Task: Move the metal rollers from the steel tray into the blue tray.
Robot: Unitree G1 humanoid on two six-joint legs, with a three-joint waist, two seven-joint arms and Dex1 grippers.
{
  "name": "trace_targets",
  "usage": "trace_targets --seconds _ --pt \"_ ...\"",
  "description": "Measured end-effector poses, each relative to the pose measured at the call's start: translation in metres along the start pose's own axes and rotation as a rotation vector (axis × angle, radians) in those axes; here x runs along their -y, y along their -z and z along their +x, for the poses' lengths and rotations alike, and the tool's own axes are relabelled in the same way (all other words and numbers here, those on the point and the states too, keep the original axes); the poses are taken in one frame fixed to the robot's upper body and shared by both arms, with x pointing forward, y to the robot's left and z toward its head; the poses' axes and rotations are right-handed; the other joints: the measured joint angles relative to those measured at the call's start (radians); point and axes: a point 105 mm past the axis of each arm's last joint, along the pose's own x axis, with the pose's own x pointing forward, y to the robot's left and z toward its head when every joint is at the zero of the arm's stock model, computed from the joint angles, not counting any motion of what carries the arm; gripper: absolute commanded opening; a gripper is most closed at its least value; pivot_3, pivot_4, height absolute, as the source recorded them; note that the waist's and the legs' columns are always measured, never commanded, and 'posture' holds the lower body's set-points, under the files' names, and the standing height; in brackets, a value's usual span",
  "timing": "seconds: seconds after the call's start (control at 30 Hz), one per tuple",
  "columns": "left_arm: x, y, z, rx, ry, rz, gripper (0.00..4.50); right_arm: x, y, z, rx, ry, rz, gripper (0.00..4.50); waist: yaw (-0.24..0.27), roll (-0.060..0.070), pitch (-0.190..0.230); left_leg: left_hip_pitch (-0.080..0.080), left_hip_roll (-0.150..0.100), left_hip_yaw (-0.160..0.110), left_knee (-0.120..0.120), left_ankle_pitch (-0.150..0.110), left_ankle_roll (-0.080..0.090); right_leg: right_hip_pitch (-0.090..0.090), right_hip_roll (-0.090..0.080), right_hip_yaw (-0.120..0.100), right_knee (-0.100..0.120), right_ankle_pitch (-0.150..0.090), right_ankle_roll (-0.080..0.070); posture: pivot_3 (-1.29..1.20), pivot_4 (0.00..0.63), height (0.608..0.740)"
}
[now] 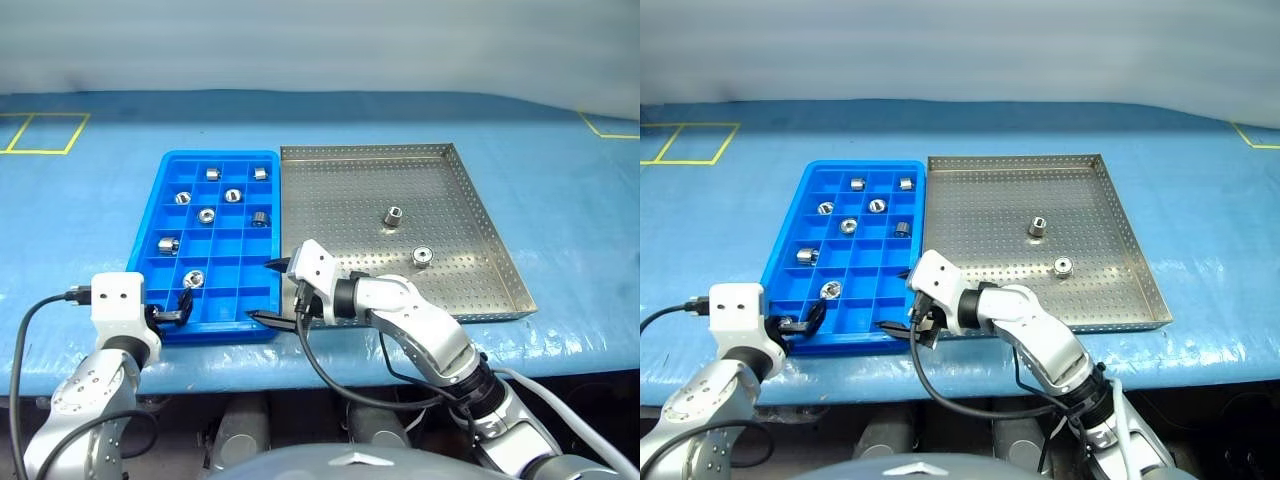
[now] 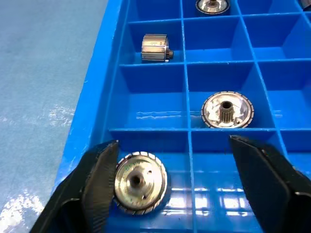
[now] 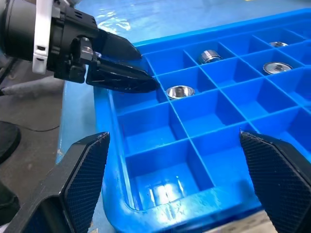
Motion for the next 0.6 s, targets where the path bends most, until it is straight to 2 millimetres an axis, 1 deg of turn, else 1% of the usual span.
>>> trace_targets --seconds 0.13,0.2,0.27,0.33,0.43,0.53,0.6 --pt "0.010 -0.027 0.010 0.153 0.051 -0.030 4.46 0.012 0.002 -0.012 0.002 0.097 0.017 4.50 -0.002 0.000 0.000 -0.001 0.000 0.000 0.000 0.000 0.000 0.000 0.000 0.000 -0.001 0.000 0.000 0.00 0.150 0.740" --pt "0.022 -0.043 0.012 0.253 0.101 -0.036 4.46 0.022 0.003 -0.019 -0.003 0.164 0.027 4.50 -0.005 0.000 0.000 -0.001 -0.001 0.001 0.000 0.000 0.000 0.000 -0.001 0.001 -0.001 0.000 0.000 -0.03 0.150 0.740" --pt "0.036 -0.052 0.014 0.318 0.165 -0.006 4.46 0.034 0.004 -0.026 -0.003 0.253 0.036 4.50 -0.013 0.000 0.000 -0.001 0.000 0.001 0.000 0.000 0.000 0.000 -0.001 0.001 -0.001 0.000 0.001 -0.04 0.150 0.740" --pt "0.050 -0.055 0.017 0.356 0.220 0.015 4.46 0.045 0.006 -0.032 -0.005 0.339 0.053 4.50 -0.024 0.000 0.000 -0.001 0.000 0.002 0.000 0.000 0.000 0.000 0.000 0.001 -0.001 0.000 0.001 -0.07 0.150 0.740" --pt "0.077 -0.058 0.018 0.394 0.333 0.025 4.46 0.064 0.002 -0.038 0.022 0.495 0.098 4.50 -0.044 0.000 0.000 -0.001 0.000 0.002 0.000 0.000 0.000 0.000 0.000 0.002 0.000 0.001 0.001 -0.09 0.150 0.740" --pt "0.097 -0.062 0.014 0.425 0.449 0.015 4.46 0.087 0.004 -0.042 0.029 0.663 0.155 4.50 -0.065 0.000 0.000 -0.001 0.000 0.002 0.000 0.000 0.000 -0.001 0.000 0.002 0.000 0.001 0.001 -0.10 0.150 0.740" --pt "0.109 -0.060 0.011 0.422 0.532 0.018 4.46 0.105 0.005 -0.047 0.035 0.789 0.197 4.50 -0.078 0.000 0.000 -0.001 0.000 0.002 0.000 0.000 0.000 -0.001 0.000 0.002 0.000 0.001 0.001 -0.10 0.150 0.740"
